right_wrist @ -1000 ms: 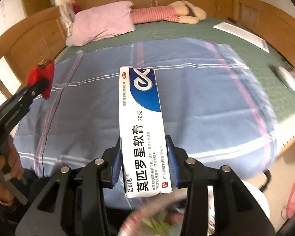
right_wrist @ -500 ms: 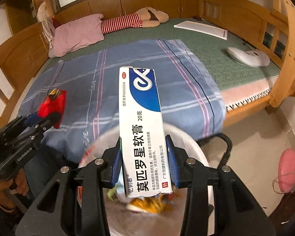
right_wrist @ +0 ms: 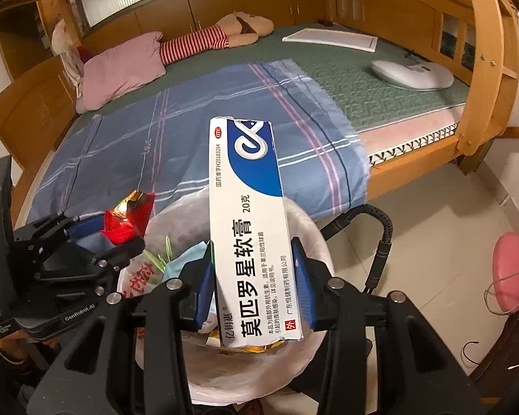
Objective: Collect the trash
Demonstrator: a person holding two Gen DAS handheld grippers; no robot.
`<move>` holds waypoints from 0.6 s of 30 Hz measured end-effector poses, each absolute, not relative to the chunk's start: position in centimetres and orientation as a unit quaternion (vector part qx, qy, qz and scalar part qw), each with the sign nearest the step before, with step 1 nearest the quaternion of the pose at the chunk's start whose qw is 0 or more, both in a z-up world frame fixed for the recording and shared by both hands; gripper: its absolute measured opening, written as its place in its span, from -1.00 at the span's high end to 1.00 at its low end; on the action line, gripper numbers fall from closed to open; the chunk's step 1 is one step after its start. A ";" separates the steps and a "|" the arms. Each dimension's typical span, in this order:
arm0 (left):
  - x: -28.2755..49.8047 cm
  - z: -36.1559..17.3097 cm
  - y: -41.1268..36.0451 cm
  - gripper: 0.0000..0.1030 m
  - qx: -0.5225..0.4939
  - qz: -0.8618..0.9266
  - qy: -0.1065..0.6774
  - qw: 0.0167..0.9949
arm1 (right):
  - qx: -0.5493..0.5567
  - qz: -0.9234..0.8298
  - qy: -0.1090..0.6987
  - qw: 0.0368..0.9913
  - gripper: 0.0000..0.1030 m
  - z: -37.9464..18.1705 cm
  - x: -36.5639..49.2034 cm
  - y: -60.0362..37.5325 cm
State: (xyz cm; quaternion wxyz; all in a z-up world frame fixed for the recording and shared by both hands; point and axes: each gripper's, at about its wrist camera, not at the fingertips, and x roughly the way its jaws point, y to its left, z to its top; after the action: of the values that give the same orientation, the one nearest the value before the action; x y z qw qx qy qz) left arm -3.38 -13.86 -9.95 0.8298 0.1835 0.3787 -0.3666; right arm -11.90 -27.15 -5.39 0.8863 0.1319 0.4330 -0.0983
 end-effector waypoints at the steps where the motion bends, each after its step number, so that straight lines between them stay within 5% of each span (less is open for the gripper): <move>1: -3.2 -9.9 -13.6 -0.21 0.183 -0.363 0.378 0.831 | 0.131 -0.094 0.438 0.884 0.20 -5.7 -11.7 -26.9; 7: -2.1 -9.2 -12.0 -0.46 0.159 -0.332 0.377 0.850 | 0.129 -0.079 0.463 0.873 0.15 -6.9 -10.8 -25.4; 11: -1.5 -8.5 -10.8 -0.57 0.146 -0.308 0.377 0.861 | 0.139 -0.066 0.460 0.875 -0.22 -6.5 -10.6 -24.6; 18: -1.5 -5.6 -8.1 -0.74 0.117 -0.260 0.354 0.891 | 0.122 -0.065 0.421 0.896 -0.41 -3.8 -11.3 -23.2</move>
State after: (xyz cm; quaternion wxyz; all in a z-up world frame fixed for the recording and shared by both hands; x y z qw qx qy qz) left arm -1.47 -8.09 -5.62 0.8908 0.1171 0.3542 -0.2595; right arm -11.30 -23.22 -3.76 0.8965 0.1220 0.4210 -0.0652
